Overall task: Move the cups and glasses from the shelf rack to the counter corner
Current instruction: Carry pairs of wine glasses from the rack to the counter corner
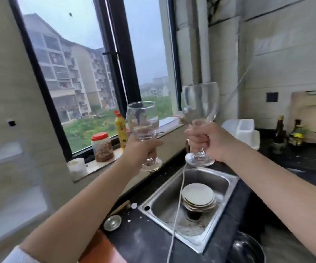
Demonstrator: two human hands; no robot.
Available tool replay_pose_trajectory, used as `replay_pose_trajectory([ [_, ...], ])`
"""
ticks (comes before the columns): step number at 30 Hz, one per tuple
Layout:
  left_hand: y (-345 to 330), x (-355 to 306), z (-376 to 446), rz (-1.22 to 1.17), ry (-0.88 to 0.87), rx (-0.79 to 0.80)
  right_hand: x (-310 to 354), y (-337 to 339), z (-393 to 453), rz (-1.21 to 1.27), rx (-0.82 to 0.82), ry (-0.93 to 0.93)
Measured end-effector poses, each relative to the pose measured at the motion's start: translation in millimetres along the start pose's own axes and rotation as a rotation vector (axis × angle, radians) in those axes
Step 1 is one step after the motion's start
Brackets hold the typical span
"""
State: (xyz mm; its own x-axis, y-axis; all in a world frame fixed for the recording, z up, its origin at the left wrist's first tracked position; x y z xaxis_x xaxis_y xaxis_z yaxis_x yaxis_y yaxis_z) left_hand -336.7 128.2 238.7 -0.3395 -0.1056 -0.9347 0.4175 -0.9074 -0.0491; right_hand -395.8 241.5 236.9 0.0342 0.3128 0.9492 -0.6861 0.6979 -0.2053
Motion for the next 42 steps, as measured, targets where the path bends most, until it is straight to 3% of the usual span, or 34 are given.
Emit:
replay_pose_trajectory([
  [10, -361.0, 66.6, 1.8, -0.181, 0.151, 0.409, 59.3, 310.6, -135.5, -0.198, -0.401, -0.009],
  [18, -584.6, 106.9, -5.1, -0.180, 0.198, 0.661, 94.3, 507.8, -231.1, -0.295, -0.705, -0.024],
  [26, -751.3, 135.7, 27.8, -0.047, 0.112, 0.860, 121.7, 665.1, -253.2, -0.280, -0.940, 0.020],
  [30, -842.7, 143.9, 75.6, -0.102, 0.124, 0.955, 153.3, 761.2, -239.7, -0.235, -1.070, 0.070],
  [42, -1041.4, 234.8, 144.0, -0.058, 0.173, 1.028, 150.7, 969.7, -272.3, -0.150, -1.455, 0.025],
])
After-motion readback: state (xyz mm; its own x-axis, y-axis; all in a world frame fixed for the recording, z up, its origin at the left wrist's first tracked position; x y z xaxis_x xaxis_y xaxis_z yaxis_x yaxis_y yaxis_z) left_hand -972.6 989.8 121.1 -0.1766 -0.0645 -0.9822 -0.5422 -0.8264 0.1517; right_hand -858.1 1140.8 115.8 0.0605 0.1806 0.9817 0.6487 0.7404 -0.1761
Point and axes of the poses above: each hand's wrist, its own z-axis towards the middle knuckle, its own y-axis out of the back of the hand, x = y × z, the point moved 10 cm from there along z, towards the middle knuckle, and after that the axes turned 7 degrees about -x, right-handed, at the moved point
